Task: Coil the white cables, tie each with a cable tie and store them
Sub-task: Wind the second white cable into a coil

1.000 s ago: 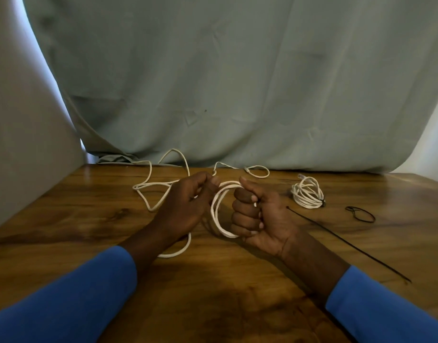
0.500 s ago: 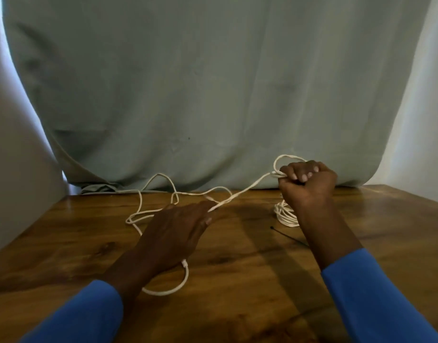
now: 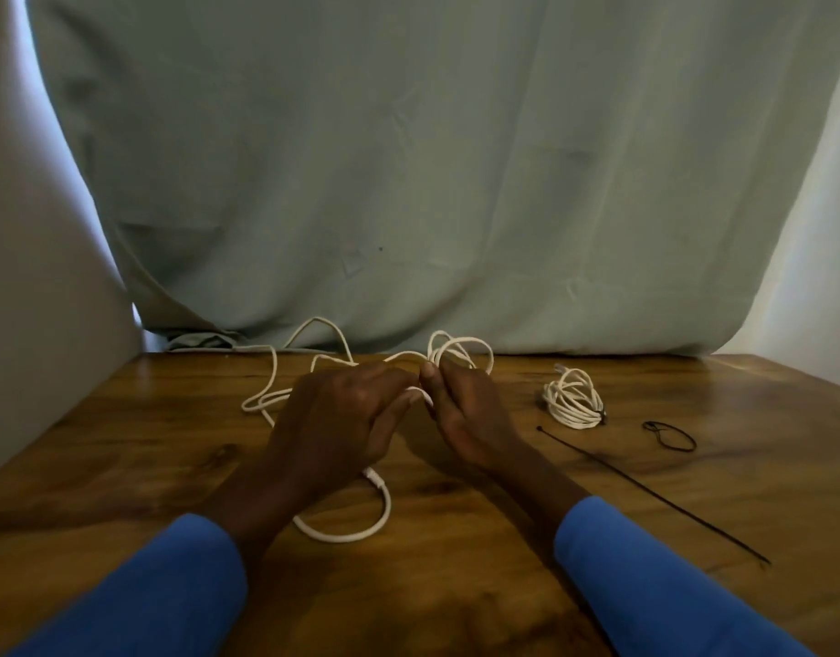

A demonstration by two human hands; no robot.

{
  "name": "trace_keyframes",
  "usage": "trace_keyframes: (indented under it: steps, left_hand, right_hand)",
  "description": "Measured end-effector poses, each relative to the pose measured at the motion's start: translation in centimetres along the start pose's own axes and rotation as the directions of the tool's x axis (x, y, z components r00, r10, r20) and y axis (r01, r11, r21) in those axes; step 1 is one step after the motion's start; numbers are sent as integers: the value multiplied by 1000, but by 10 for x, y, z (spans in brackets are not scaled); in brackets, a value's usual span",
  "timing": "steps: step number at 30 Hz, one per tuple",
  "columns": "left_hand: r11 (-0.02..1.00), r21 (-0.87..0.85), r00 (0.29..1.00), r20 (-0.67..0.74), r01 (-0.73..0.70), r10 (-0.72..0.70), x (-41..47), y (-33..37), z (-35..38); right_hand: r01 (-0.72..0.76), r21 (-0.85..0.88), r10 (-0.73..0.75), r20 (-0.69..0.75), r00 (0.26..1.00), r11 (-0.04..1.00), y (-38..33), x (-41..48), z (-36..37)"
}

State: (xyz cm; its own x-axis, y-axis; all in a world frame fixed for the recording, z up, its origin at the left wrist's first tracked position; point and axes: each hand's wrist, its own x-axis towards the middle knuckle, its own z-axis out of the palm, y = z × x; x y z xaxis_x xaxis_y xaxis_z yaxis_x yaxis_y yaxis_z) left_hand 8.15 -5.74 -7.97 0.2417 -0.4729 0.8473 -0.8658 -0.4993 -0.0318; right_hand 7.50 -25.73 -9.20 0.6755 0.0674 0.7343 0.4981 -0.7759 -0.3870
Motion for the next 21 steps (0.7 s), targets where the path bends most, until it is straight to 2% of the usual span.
trace_keyframes:
  steps: [2,3,5,8,10,12,13,14,15,17,19,21]
  left_hand:
    - [998,-20,996,-59,59,-60,-2,-6,-4]
    - [996,-37,993,-77,82,-84,-1,-9,-5]
    - [990,-60,987,-84,130,-135,-2,-12,-5]
    - [957,-156,966,-50,242,-253,-3,-13,2]
    - [868,-336,925,23,366,-380,-3,-8,8]
    - [685,-543,865,192,486,-463,-2,-2,10]
    - [585,-619,844,282,523,-456,-2,1,10]
    - [521,-661,835,343,540,-429,-1,3,11]
    - [498,-678,835,366,541,-410,-1,4,12]
    - [550,-659,853,317,513,-415,-1,5,14]
    - [623,-616,866,230,482,-443,-1,4,18]
    - [650,-596,866,171,471,-470,-1,4,22]
  right_hand:
    - [-95,236,76,92,993,967,-10,-3,6]
    - [-182,390,138,139,981,903,-15,-5,9]
    - [-351,594,250,249,936,724,-27,-6,9]
    - [-557,709,301,469,830,431,-39,-7,1]
    - [-679,708,208,647,734,196,-38,-5,-6]
    - [-723,690,29,723,690,24,-35,-1,-10]
    - [-733,679,-54,731,680,-34,-34,0,-11]
    - [-739,668,-116,731,673,-80,-32,1,-11]
    - [-744,657,-149,729,668,-120,-31,1,-11]
    - [-739,655,-132,727,673,-160,-32,0,-10]
    - [-720,675,-62,721,690,-162,-33,-1,-10]
    - [-701,695,7,711,703,-158,-37,-2,-10]
